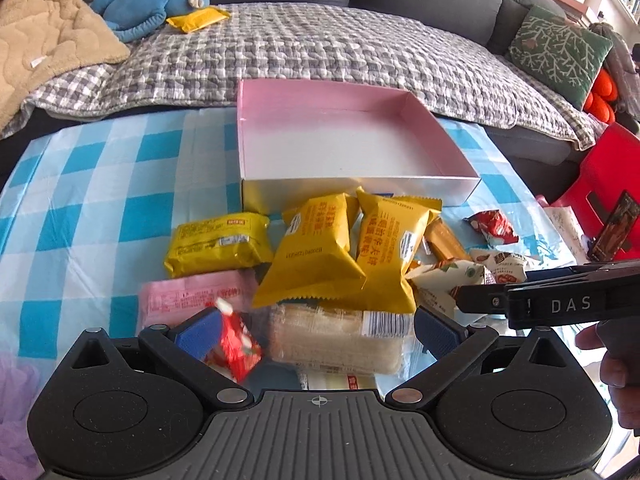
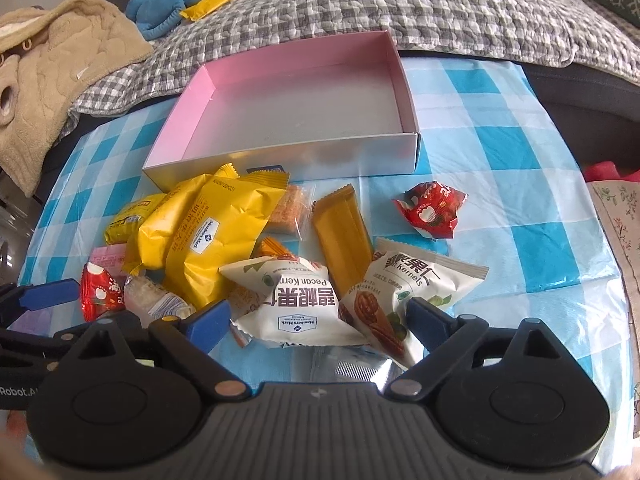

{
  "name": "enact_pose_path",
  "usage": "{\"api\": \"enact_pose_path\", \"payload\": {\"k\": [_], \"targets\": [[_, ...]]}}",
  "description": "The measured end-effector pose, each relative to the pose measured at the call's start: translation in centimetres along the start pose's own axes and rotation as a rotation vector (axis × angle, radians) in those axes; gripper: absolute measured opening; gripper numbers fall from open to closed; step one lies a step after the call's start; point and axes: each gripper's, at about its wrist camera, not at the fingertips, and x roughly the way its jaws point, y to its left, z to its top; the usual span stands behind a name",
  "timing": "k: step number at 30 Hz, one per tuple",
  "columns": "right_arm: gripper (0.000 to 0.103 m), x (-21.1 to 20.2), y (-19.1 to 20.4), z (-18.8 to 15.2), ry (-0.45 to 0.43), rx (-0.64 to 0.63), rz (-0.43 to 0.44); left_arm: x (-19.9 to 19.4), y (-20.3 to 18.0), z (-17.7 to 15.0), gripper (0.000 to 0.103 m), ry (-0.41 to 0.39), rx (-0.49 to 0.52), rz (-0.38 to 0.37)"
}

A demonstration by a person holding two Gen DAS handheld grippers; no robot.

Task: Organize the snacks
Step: 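Grasp a yellow waffle pack with the left tool while the right tool grasps a white nut bag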

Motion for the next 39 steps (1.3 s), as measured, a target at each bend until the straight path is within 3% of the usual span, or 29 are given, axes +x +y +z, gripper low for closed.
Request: {"api": "enact_pose_path", "payload": {"k": [8, 12, 18, 20, 22, 26, 33, 39], "targets": [[0.089, -0.1, -0.6, 0.8, 0.001, 0.034, 0.020, 0.1, -0.2, 2.6, 0.090, -0.035, 0.060, -0.077], [0.084, -0.9, -1.0, 1.5, -0.017, 0.060, 0.043, 1.3, 0.3, 3.9, 0.076, -0.008, 0.045, -0.113], [0.083, -0.7, -0.9, 1.6, -0.007, 0.043, 0.058, 3.7, 1.7, 4.7, 0.043, 0.053, 0.035, -0.117], [0.077, -0.9, -0.8, 1.7, -0.013, 0.030, 0.044, 4.3, 2.2, 4.5, 0.042, 0.064, 0.020, -0.124], [0.065, -1.8, -0.9, 1.9, -0.047, 0.017, 0.036, 4.6, 2.4, 4.5, 0.043, 0.070, 0.025, -0.128], [0.065, -3.1, -0.9, 2.3, -0.077, 0.000, 0.107, 5.6, 2.6, 4.6, 0.044, 0.089, 0.020, -0.140], [0.064, 0.4, 0.3, 1.6, 0.065, -0.065, 0.086, 7.3, 2.6, 4.1, 0.050, 0.113, -0.012, -0.120], [0.044, 1.8, 0.8, 0.8, 0.088, -0.103, 0.046, 6.9, 2.3, 3.9, 0.041, 0.093, -0.028, -0.068]]}}
